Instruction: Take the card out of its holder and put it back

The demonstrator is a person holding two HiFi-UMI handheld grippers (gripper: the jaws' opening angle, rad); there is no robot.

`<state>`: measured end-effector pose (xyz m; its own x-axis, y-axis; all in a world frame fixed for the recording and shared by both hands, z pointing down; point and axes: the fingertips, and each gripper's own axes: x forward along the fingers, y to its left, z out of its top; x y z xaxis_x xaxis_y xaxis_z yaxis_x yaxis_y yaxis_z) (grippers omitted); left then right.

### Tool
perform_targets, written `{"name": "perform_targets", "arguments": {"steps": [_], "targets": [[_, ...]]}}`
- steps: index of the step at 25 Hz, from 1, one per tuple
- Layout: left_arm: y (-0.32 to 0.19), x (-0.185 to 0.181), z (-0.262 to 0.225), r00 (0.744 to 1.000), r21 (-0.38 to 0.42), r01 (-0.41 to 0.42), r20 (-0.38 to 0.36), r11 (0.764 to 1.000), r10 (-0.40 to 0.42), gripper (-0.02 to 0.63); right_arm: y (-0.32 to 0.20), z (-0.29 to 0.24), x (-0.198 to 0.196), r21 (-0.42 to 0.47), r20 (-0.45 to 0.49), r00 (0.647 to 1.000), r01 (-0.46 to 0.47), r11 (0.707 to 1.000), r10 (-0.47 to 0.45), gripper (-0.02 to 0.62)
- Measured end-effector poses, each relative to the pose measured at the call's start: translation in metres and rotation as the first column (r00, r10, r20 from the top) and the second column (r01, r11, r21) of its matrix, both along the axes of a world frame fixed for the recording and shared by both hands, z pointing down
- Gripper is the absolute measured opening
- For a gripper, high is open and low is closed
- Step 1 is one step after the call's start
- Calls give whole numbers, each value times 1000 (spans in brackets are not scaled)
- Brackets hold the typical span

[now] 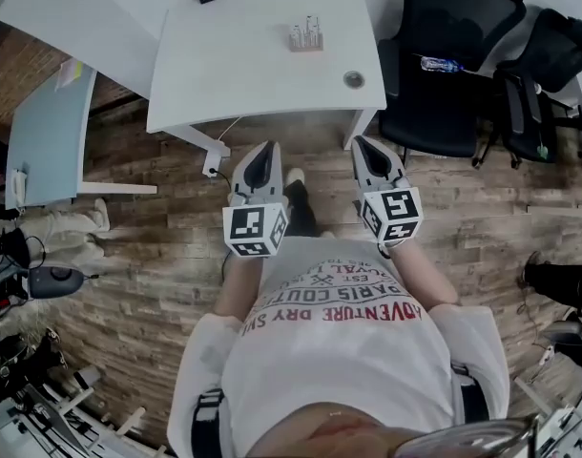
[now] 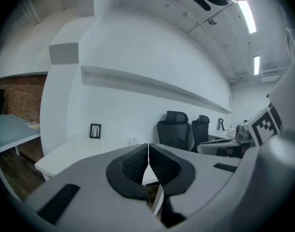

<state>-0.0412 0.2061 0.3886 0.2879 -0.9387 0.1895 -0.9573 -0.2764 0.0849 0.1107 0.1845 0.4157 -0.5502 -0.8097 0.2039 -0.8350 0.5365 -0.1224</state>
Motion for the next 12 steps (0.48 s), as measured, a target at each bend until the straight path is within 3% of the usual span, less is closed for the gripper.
{"name": "perform_targets", "arguments": {"steps": [12], "targets": [[-185, -30, 4, 985, -8, -167, -35, 986, 167, 28, -161, -5, -19, -5, -18, 978, -209, 978, 208, 26]]}}
